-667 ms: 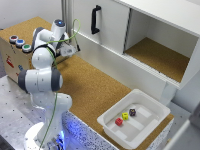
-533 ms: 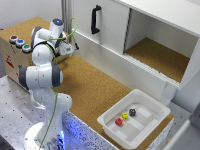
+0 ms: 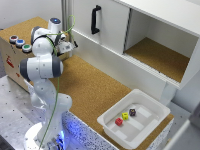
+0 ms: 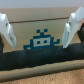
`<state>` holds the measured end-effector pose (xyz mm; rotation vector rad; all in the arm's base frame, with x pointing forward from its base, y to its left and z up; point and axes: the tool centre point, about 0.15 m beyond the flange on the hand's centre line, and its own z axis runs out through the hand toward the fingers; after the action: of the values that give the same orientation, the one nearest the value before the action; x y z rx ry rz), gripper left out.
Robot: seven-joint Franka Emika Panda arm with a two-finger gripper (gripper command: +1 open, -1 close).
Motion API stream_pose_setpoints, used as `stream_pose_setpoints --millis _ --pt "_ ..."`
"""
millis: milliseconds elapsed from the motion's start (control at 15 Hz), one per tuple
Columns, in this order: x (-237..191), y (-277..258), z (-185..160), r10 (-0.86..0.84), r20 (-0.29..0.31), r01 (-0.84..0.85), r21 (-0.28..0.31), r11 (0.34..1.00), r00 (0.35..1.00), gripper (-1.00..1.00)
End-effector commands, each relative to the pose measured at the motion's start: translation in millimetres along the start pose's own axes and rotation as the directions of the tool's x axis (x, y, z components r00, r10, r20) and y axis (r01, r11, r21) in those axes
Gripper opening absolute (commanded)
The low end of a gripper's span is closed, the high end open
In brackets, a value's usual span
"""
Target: Grasp the drawer handle and open it
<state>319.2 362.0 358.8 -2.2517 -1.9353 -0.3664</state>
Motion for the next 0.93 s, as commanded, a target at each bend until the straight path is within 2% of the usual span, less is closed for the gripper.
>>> stream_pose_setpoints --millis 0,200,333,600,733,867 --pt "16.1 18.1 27.9 -0.044 0.092 0.043 0.016 0.999 0.995 -1.00" --pt "10.7 19.5 39.8 -0.047 0.117 0.046 0.012 0.999 0.992 -1.00" --pt "12.5 20.3 41.5 -0.053 0.101 0.054 -0.002 0.999 0.994 -1.00" --pt "29.1 13.7 22.3 -0.074 0.036 0.075 -0.021 0.997 0.997 -1.00" --pt "33.0 12.1 10.6 -0.078 0.064 0.083 -0.067 0.994 0.995 -1.00" --pt "36.0 8.6 -1.6 -0.070 0.043 0.073 -0.067 0.995 0.997 -1.00"
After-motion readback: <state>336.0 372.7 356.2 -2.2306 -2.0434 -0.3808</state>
